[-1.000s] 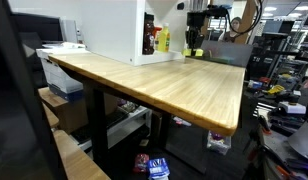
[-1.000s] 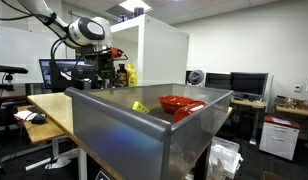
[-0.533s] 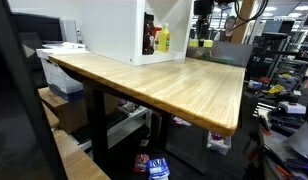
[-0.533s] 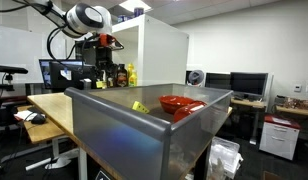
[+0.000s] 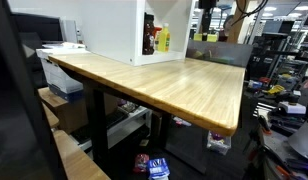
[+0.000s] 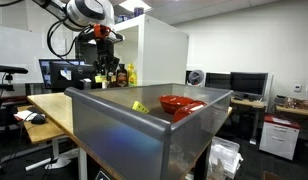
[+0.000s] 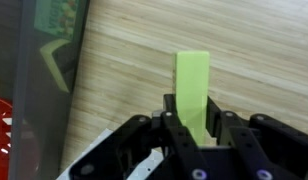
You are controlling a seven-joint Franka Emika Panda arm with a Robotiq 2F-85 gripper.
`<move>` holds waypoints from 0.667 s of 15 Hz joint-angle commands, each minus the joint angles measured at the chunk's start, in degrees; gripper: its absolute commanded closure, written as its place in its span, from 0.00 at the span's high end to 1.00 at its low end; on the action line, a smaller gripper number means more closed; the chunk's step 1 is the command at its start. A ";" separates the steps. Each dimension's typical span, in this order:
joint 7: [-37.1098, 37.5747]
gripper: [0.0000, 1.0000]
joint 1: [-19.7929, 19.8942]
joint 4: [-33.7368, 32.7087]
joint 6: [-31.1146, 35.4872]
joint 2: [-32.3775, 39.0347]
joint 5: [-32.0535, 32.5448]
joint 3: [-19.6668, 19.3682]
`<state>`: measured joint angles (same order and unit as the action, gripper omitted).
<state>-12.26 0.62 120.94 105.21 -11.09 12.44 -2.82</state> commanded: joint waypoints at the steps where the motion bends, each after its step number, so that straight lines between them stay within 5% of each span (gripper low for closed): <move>1: 3.83 0.07 1.00 0.14 -1.57 -1.87 -1.24 -0.32; 10: 2.30 0.07 2.35 0.25 -3.32 -2.82 -1.09 -2.65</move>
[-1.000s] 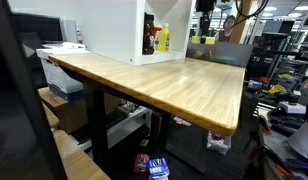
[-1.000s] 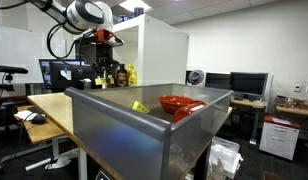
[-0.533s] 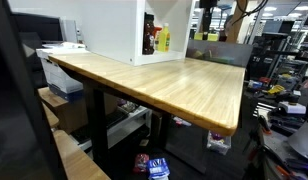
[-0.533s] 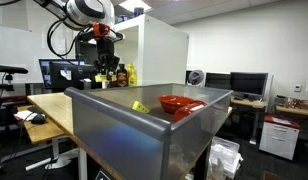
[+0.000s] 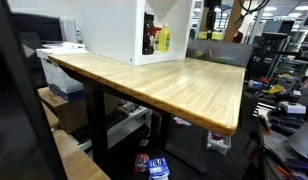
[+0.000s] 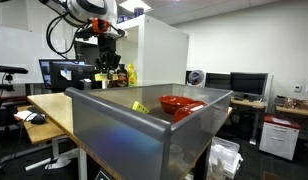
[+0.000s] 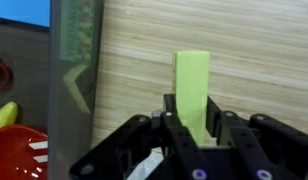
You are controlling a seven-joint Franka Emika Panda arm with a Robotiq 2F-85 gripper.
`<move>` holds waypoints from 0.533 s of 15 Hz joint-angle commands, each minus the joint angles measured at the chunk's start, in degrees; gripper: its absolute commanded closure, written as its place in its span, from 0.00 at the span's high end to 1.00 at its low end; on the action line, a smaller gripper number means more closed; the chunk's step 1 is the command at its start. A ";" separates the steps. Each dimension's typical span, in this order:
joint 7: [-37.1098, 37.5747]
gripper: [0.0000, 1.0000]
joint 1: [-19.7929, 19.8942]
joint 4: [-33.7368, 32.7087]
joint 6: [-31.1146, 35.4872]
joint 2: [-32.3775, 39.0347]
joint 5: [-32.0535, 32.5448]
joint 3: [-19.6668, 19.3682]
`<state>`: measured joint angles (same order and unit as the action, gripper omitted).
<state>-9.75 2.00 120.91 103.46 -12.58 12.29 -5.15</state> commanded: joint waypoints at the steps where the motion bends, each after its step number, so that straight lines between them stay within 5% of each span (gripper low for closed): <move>1: -0.16 0.07 1.13 0.31 -1.80 -1.42 -0.95 -0.49; 8: -0.14 0.07 2.10 -0.01 -2.29 -2.04 -0.93 -1.72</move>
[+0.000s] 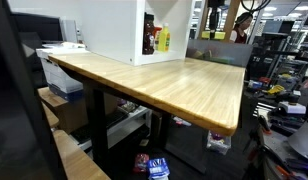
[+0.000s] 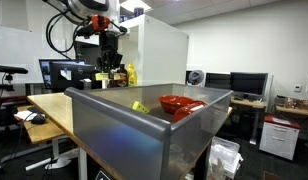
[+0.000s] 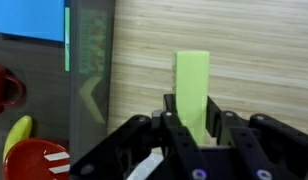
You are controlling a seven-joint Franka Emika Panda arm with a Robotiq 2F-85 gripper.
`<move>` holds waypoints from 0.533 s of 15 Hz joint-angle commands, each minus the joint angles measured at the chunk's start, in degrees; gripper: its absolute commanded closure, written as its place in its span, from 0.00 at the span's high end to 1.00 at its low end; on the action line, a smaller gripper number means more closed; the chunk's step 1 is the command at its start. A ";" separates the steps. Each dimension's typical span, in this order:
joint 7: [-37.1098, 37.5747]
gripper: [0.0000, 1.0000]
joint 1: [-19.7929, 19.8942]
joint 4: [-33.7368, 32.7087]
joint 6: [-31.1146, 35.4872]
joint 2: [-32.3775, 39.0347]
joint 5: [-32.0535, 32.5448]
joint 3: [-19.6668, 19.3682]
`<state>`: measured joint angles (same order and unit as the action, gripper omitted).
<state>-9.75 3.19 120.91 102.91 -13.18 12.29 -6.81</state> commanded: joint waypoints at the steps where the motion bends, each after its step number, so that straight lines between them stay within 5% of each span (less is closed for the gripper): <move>1: 0.14 0.07 1.20 -0.11 -1.34 -1.56 -0.75 -0.33; 8: 1.53 0.07 3.76 -2.69 -1.37 -0.75 -1.00 -2.70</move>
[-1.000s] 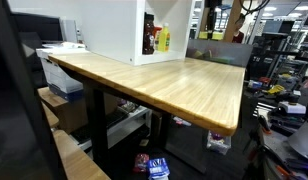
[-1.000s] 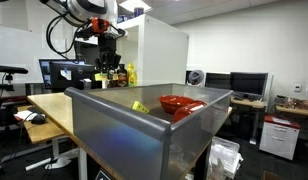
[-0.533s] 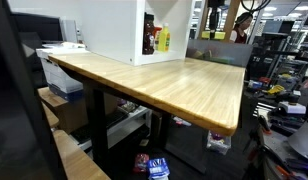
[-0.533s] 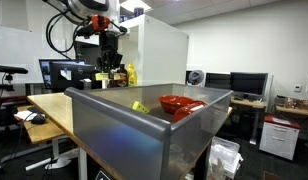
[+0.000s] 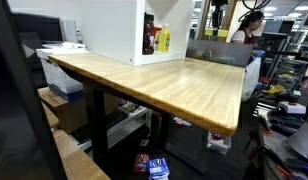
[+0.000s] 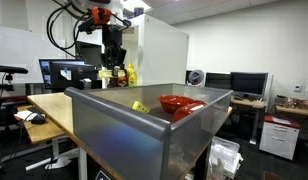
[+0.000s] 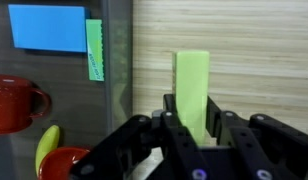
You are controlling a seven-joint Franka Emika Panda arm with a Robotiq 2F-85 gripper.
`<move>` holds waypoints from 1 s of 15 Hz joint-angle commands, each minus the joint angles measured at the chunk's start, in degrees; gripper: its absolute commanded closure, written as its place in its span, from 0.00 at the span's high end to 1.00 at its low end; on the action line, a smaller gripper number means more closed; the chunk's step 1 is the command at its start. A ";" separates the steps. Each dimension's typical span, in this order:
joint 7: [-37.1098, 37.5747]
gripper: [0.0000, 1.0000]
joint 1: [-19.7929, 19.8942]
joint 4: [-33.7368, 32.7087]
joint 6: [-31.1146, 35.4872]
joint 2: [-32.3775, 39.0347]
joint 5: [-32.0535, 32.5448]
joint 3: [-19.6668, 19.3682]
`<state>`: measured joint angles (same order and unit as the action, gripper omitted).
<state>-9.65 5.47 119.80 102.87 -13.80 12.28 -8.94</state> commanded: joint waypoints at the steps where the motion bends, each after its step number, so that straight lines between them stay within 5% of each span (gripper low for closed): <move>1: 1.48 0.07 1.89 -1.98 -1.27 -0.02 -1.05 -0.95; 15: 2.97 0.07 5.20 -4.51 2.45 3.26 -0.09 -4.16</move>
<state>-6.56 9.72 115.75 103.56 -11.79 12.26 -12.84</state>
